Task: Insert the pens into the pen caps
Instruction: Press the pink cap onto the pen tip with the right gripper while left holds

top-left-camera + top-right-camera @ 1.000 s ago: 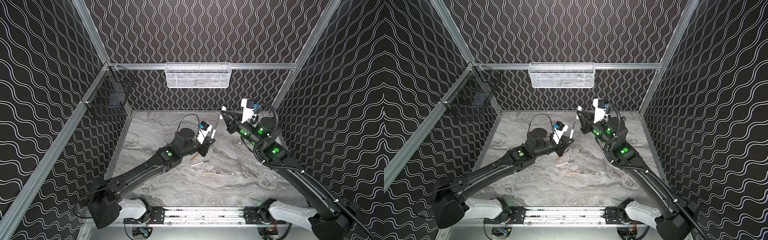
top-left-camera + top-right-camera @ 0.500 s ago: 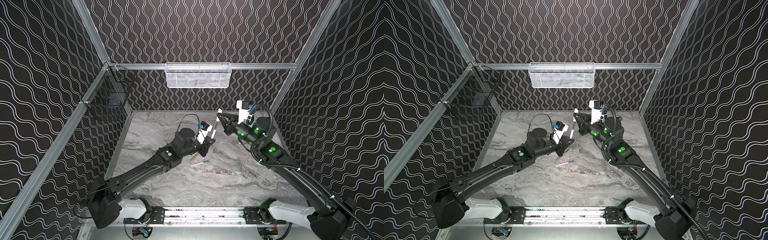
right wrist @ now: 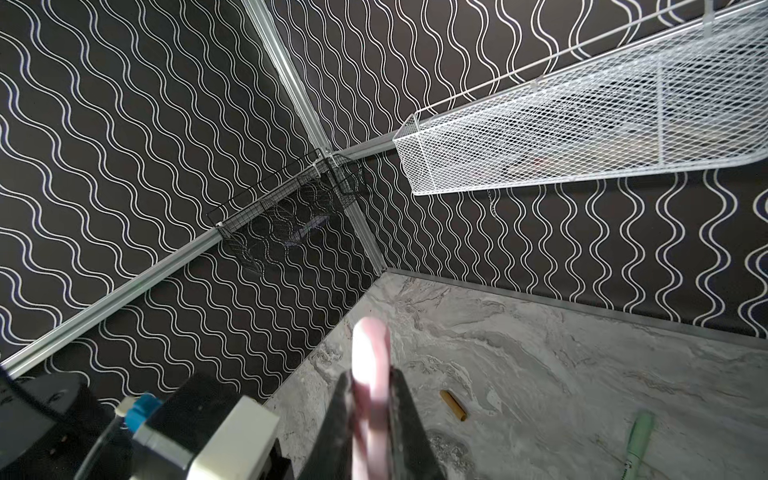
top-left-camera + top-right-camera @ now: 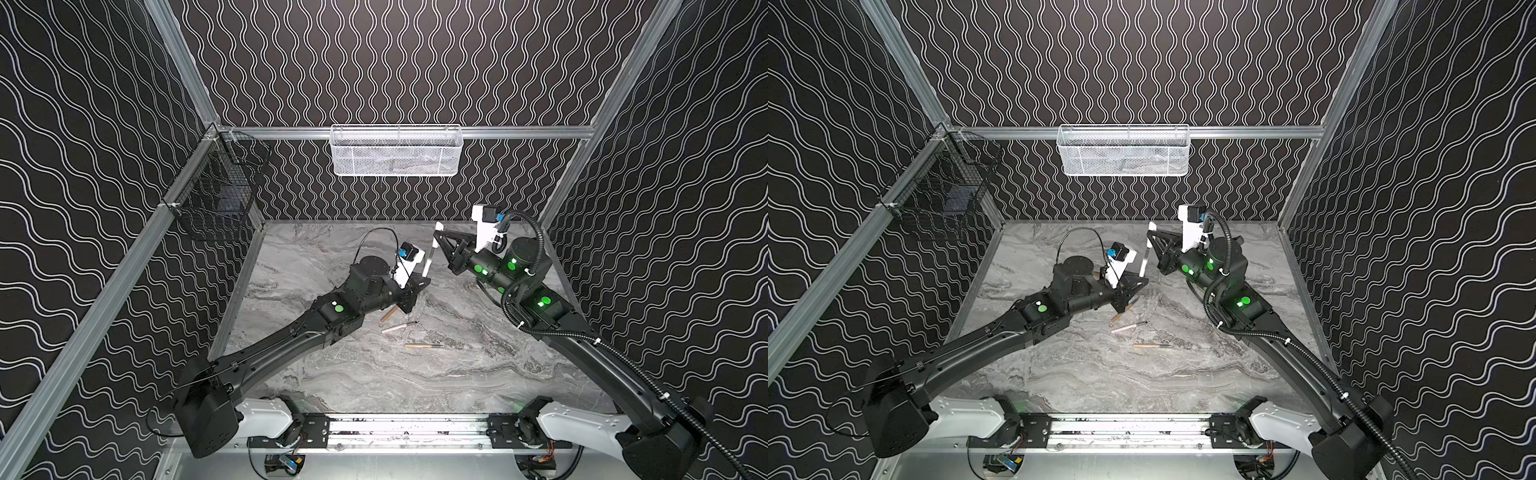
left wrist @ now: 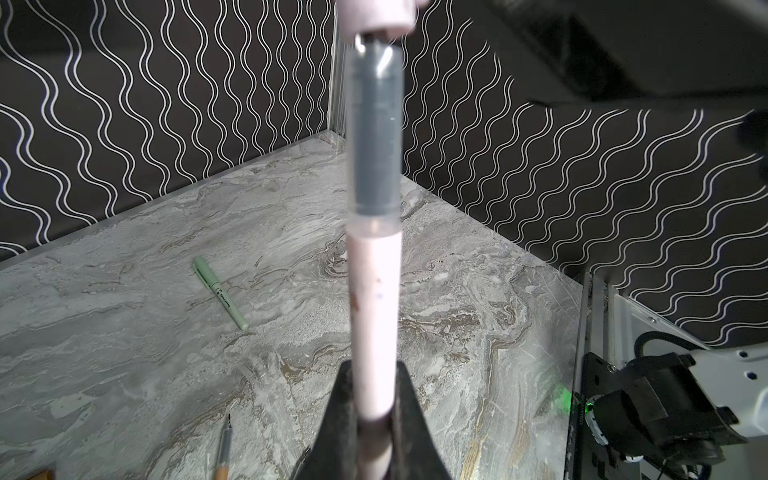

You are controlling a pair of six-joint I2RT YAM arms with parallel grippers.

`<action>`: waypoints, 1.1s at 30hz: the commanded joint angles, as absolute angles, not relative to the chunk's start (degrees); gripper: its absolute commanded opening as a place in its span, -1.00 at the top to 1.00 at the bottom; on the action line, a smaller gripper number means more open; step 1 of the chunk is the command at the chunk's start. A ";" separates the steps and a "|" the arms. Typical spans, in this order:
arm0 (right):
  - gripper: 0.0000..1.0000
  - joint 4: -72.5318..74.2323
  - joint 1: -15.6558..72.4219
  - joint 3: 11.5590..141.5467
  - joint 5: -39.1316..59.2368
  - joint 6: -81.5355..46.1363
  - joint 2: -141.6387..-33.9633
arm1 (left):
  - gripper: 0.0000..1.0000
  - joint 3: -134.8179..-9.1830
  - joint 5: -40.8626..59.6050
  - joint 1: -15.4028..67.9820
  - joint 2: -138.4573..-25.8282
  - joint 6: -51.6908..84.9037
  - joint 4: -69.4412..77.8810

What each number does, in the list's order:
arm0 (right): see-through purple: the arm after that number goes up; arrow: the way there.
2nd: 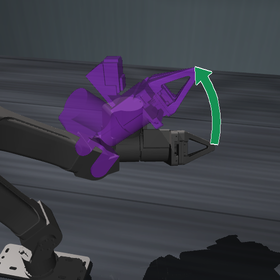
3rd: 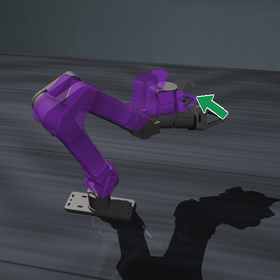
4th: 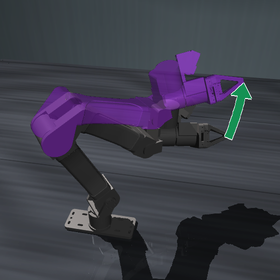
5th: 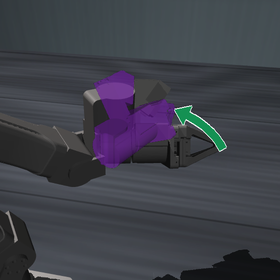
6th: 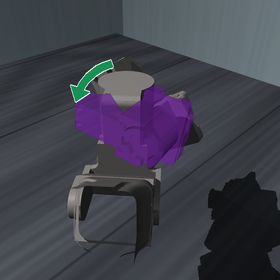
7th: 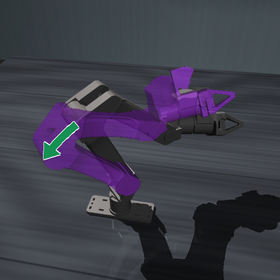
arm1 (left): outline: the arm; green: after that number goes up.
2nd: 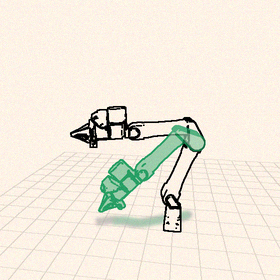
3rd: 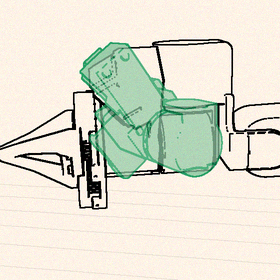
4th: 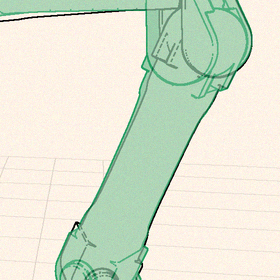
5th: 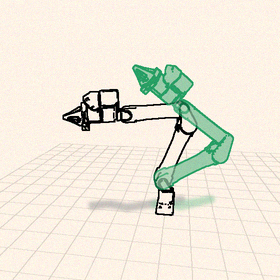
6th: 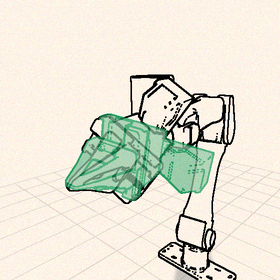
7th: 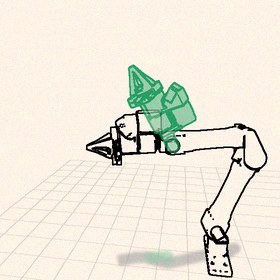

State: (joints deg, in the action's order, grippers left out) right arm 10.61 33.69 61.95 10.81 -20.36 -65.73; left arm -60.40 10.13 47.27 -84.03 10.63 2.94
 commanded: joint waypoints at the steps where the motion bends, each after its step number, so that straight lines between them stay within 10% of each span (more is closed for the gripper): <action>1: 0.89 13.03 33.76 61.45 12.03 -21.73 -65.83 | 1.00 -60.47 10.26 47.26 -83.55 11.29 5.36; 33: 0.87 20.84 33.82 57.49 18.25 -26.46 -65.26 | 1.00 -55.36 15.27 46.10 -79.63 19.14 15.23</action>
